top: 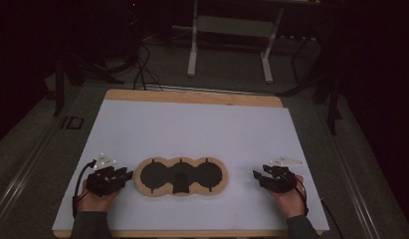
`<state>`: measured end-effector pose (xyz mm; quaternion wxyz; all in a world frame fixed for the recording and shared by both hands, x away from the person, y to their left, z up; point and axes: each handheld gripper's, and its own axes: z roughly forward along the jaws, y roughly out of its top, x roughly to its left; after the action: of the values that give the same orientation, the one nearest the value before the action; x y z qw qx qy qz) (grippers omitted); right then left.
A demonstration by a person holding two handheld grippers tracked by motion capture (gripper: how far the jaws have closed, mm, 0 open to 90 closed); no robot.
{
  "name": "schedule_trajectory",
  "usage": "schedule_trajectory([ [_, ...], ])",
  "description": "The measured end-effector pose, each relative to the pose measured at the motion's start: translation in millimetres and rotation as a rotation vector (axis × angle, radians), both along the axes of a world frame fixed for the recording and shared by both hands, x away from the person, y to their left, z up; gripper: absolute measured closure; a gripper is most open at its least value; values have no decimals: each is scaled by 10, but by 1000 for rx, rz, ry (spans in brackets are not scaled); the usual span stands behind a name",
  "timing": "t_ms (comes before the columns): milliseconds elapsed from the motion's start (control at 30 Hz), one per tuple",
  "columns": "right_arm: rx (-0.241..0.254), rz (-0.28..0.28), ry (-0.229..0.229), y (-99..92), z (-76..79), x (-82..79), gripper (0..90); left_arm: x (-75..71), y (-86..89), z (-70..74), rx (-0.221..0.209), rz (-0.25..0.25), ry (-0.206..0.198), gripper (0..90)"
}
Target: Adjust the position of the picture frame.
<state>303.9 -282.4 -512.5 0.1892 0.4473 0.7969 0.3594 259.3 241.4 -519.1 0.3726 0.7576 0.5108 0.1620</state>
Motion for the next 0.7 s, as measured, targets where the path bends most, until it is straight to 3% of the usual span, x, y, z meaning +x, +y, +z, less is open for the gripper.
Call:
schedule_trajectory([
  [233, 31, 49, 1, 139, 31, -43, 672, -2, -55, -30, 26, -39, 25, 889],
  [433, 10, 64, -3, 260, 21, -64, 816, 1, -71, -40, 36, -47, 35, 900],
  [700, 60, 54, 25, 274, 21, -67, 844, 3, -88, -61, 57, -48, 47, 899],
])
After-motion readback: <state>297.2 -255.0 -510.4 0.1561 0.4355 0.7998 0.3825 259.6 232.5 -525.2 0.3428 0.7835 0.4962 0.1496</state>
